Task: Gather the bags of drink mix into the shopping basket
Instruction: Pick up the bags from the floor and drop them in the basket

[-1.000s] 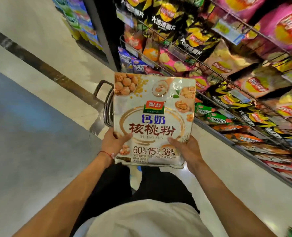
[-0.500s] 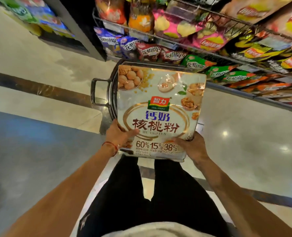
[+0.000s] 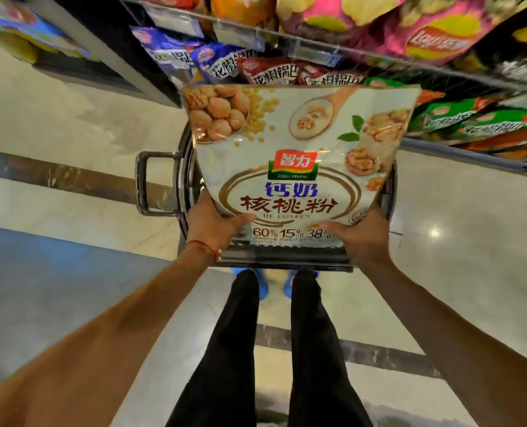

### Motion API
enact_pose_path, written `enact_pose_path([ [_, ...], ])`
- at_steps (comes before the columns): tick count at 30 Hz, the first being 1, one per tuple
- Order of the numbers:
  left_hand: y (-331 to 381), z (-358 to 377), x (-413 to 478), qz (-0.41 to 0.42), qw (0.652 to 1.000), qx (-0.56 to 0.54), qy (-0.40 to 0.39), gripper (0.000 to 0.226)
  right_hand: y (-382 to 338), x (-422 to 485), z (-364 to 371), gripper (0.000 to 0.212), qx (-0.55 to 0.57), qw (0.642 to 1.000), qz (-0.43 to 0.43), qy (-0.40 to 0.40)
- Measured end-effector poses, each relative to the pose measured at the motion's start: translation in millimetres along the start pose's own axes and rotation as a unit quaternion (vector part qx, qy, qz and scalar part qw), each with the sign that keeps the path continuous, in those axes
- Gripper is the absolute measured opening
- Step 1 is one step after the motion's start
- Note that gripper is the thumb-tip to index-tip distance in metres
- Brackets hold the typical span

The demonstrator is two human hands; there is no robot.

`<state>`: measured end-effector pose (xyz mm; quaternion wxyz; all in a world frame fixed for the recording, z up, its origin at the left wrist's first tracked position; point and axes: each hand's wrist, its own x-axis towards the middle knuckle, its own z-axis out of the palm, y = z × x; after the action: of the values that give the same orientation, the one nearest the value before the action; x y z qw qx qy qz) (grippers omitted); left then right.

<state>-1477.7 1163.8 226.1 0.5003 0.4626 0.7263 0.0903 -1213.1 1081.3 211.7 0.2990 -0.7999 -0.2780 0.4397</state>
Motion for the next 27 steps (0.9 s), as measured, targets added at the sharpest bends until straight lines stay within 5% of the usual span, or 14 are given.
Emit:
enact_pose_path([
  [14,-131,131,162,-0.011,0.995,0.044,0.089,0.077,171,153,120,0.056,-0.085,0.996,0.006,0.041],
  [19,-177,153,177,-0.089,0.991,0.063,0.071,0.064,225,160,140,0.050,-0.155,0.987,0.027,0.002],
  [27,-165,148,166,-0.150,0.983,0.079,0.065,0.067,208,141,129,0.054,-0.142,0.983,0.103,-0.051],
])
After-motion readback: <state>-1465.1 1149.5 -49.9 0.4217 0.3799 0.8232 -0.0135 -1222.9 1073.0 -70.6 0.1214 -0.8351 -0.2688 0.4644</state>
